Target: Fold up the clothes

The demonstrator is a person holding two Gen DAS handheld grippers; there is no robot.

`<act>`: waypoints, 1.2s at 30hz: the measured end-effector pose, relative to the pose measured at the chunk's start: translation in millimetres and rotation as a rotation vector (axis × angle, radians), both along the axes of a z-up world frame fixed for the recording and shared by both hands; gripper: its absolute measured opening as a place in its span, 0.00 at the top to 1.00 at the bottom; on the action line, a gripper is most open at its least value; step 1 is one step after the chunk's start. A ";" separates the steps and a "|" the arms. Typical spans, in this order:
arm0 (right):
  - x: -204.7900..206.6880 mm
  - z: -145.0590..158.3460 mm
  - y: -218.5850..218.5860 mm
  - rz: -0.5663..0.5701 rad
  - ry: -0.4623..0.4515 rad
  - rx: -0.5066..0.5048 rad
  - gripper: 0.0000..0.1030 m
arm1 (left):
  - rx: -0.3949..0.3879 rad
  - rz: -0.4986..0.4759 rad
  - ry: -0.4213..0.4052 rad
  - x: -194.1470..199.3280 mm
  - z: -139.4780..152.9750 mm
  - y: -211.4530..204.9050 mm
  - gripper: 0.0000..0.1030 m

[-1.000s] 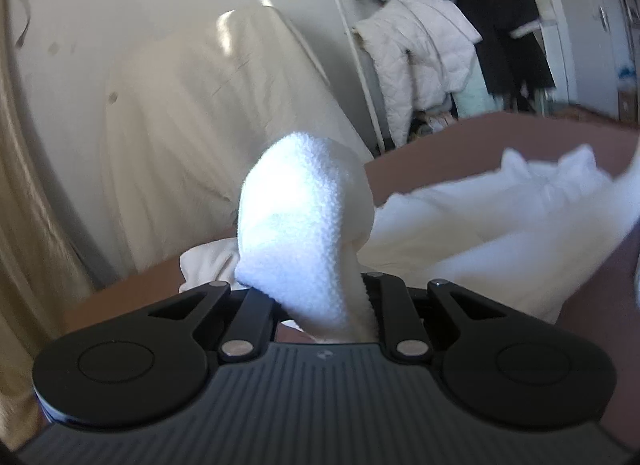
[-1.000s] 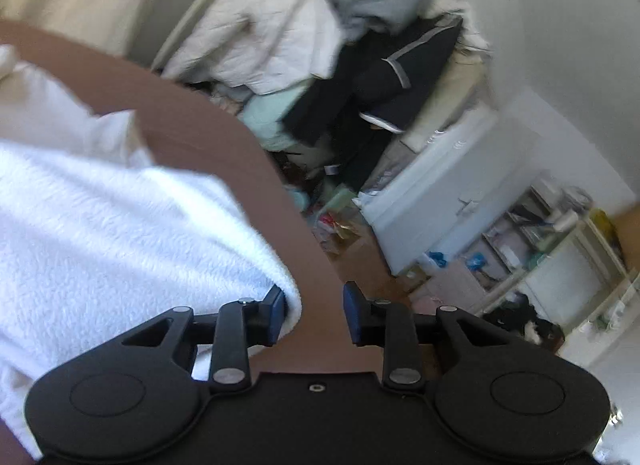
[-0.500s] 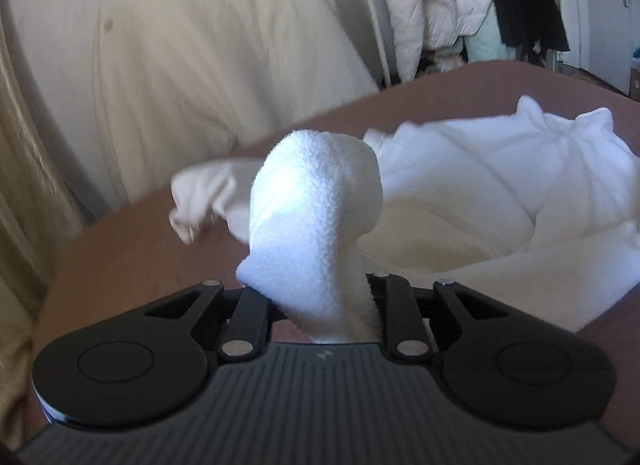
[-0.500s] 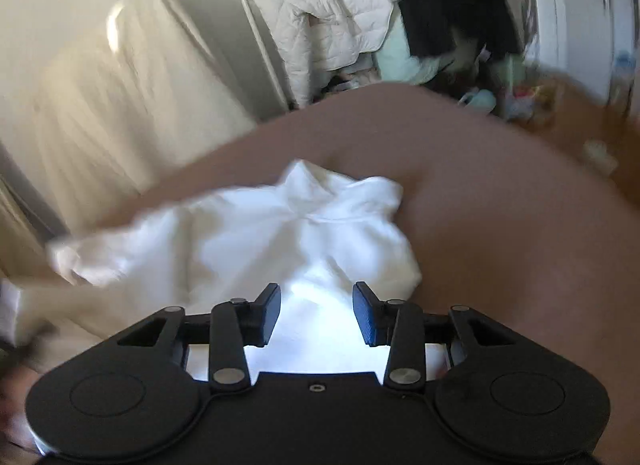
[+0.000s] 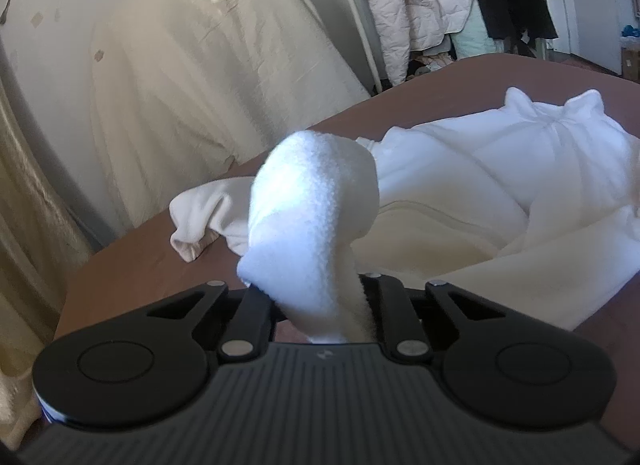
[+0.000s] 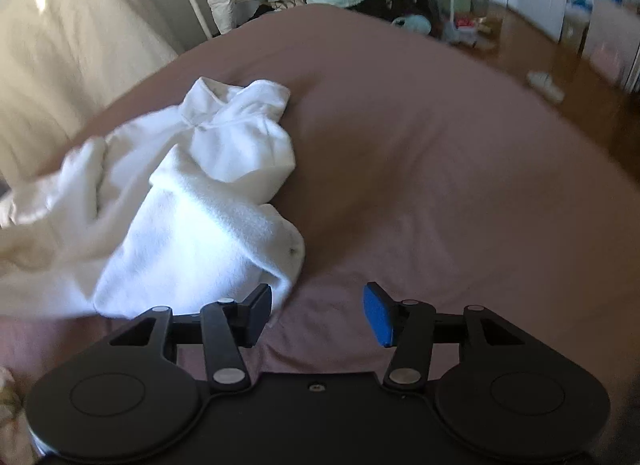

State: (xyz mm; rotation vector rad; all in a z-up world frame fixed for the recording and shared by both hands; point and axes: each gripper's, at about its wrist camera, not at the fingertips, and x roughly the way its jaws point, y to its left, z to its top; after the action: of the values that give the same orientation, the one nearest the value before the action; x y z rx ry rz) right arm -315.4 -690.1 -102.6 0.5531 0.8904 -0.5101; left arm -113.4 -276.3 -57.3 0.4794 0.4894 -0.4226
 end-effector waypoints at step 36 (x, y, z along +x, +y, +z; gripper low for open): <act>-30.1 42.8 12.5 -0.062 0.302 -0.347 0.73 | -0.049 -0.220 0.492 -108.1 8.3 -3.4 0.59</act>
State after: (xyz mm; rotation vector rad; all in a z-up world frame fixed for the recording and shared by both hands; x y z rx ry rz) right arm -345.5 -677.6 -59.8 0.1889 1.0446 -0.8001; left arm -221.5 -279.7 -49.0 0.3808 0.9028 -0.7703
